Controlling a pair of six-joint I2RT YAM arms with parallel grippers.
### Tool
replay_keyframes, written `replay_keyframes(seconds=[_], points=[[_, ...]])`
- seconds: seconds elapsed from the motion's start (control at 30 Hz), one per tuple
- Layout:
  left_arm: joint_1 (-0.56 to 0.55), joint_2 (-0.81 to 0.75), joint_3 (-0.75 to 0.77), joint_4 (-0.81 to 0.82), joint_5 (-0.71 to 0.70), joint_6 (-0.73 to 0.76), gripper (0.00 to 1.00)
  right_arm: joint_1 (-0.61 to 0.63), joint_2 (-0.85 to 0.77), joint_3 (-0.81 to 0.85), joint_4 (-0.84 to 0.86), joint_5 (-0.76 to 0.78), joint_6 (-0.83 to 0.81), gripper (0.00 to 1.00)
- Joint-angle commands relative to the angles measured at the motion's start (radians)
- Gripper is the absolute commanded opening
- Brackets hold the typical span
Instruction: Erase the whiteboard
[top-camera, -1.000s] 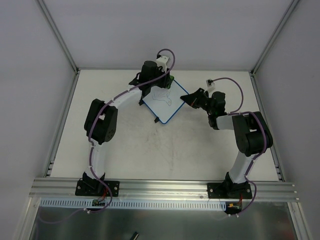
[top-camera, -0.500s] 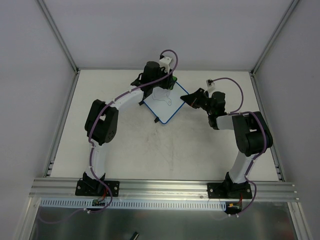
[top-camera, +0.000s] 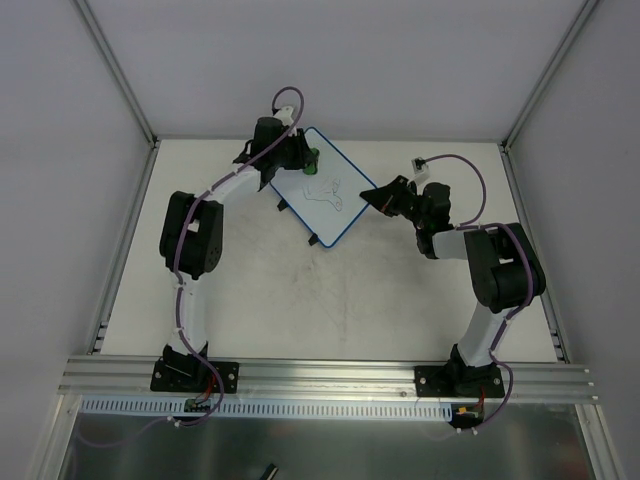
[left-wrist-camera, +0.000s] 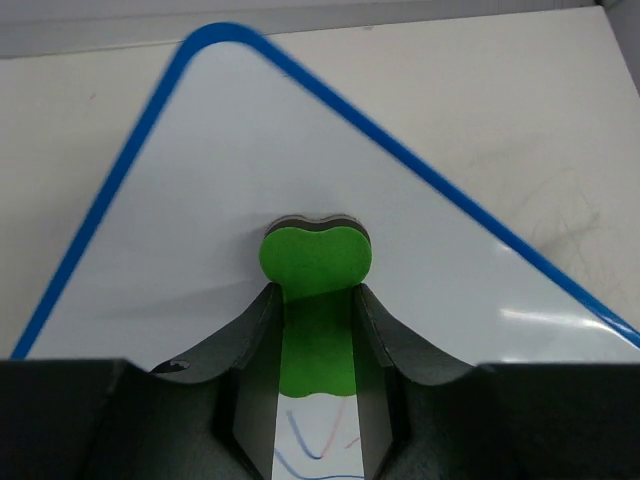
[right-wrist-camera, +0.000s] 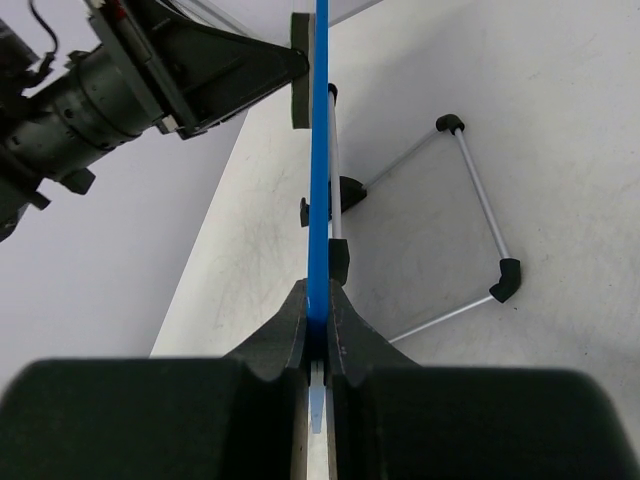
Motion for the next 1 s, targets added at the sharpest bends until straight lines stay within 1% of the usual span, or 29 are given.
replay_keyframes(seconds=[0.0, 0.1, 0.17, 0.5, 0.67, 0.87, 0.97], points=[[0.037, 0.046, -0.042, -0.065, -0.022, -0.101, 0.00, 0.028, 0.001, 0.033, 0.058, -0.084, -0.038, 0.00], [0.054, 0.057, -0.065, -0.077, -0.015, -0.184, 0.00, 0.026, 0.003, 0.033, 0.060, -0.085, -0.035, 0.00], [0.070, 0.062, -0.082, -0.080, 0.008, -0.208, 0.00, 0.028, 0.003, 0.032, 0.058, -0.085, -0.035, 0.00], [0.073, 0.022, -0.141, -0.078, -0.001, -0.215, 0.00, 0.026, 0.001, 0.027, 0.060, -0.084, -0.035, 0.00], [0.050, -0.013, -0.165, -0.028, 0.039, -0.157, 0.00, 0.026, 0.004, 0.029, 0.061, -0.084, -0.034, 0.00], [-0.050, -0.062, -0.179, -0.023, -0.033, -0.032, 0.00, 0.023, 0.009, 0.033, 0.061, -0.090, -0.029, 0.00], [-0.108, -0.073, -0.171, -0.017, -0.042, 0.035, 0.00, 0.023, 0.009, 0.036, 0.061, -0.091, -0.031, 0.00]])
